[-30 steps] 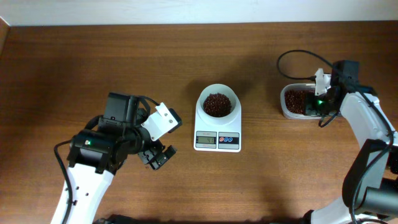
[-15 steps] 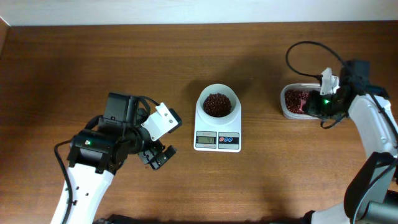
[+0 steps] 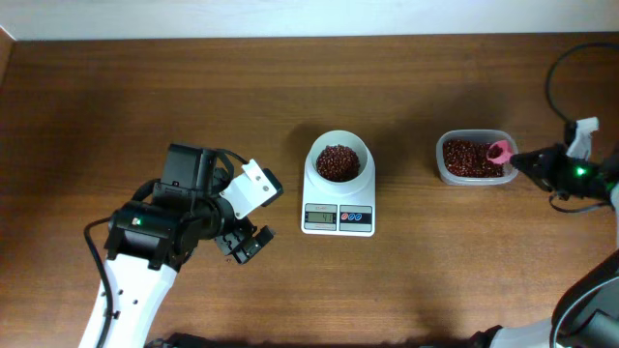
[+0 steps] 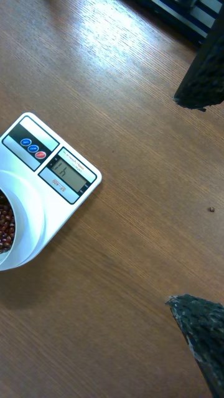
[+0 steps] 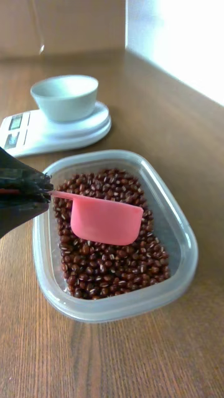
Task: Scoop and weigh 50g on scale
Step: 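Move the scoop back into the bean tub and refill it, then carry the scoop over the bowl and tip beans in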
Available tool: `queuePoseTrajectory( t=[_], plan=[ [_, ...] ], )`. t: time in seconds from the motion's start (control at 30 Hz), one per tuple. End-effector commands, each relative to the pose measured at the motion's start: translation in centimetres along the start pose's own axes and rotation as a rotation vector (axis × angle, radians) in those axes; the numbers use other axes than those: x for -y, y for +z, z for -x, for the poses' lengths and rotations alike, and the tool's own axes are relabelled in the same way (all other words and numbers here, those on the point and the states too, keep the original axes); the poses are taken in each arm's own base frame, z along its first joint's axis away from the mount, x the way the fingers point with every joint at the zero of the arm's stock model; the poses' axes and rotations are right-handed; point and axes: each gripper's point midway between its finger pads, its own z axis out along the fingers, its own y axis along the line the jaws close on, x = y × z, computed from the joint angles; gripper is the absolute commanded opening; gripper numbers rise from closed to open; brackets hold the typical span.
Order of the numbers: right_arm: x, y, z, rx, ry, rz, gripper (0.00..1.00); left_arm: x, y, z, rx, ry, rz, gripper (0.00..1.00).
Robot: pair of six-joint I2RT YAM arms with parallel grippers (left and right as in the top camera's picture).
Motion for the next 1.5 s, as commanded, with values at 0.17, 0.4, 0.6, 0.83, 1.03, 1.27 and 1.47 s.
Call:
queuePoseTrajectory(
  t=[0.17, 0.4, 0.6, 0.83, 1.03, 1.27, 1.47],
  plan=[
    [-5.3, -2.2, 0.9, 0.057, -0.046, 0.300, 0.04, -0.1, -0.8, 0.8, 0.033, 0.022, 0.009, 0.99],
    [-11.5, 2.0, -2.3, -0.098, -0.175, 0.414, 0.04, -0.1, -0.8, 0.8, 0.033, 0.022, 0.009, 0.99],
    [-17.6, 6.2, -6.9, -0.256, -0.323, 0.496, 0.04, -0.1, -0.8, 0.8, 0.033, 0.022, 0.009, 0.99],
    [-19.0, 10.6, -9.9, -0.294, -0.543, 0.347, 0.04, -0.1, -0.8, 0.8, 0.033, 0.022, 0.009, 0.99],
    [-19.7, 13.7, -12.2, -0.293, -0.848, 0.222, 0.04, -0.1, -0.8, 0.8, 0.033, 0.022, 0.009, 0.99],
    [-21.4, 14.7, -12.9, -0.246, -0.997, 0.082, 0.04, -0.1, -0.8, 0.8, 0.033, 0.022, 0.009, 0.99],
    [-22.2, 14.7, -13.0, -0.186, -1.108, -0.070, 0.04, -0.1, -0.8, 0.8, 0.033, 0.022, 0.009, 0.99]
  ],
)
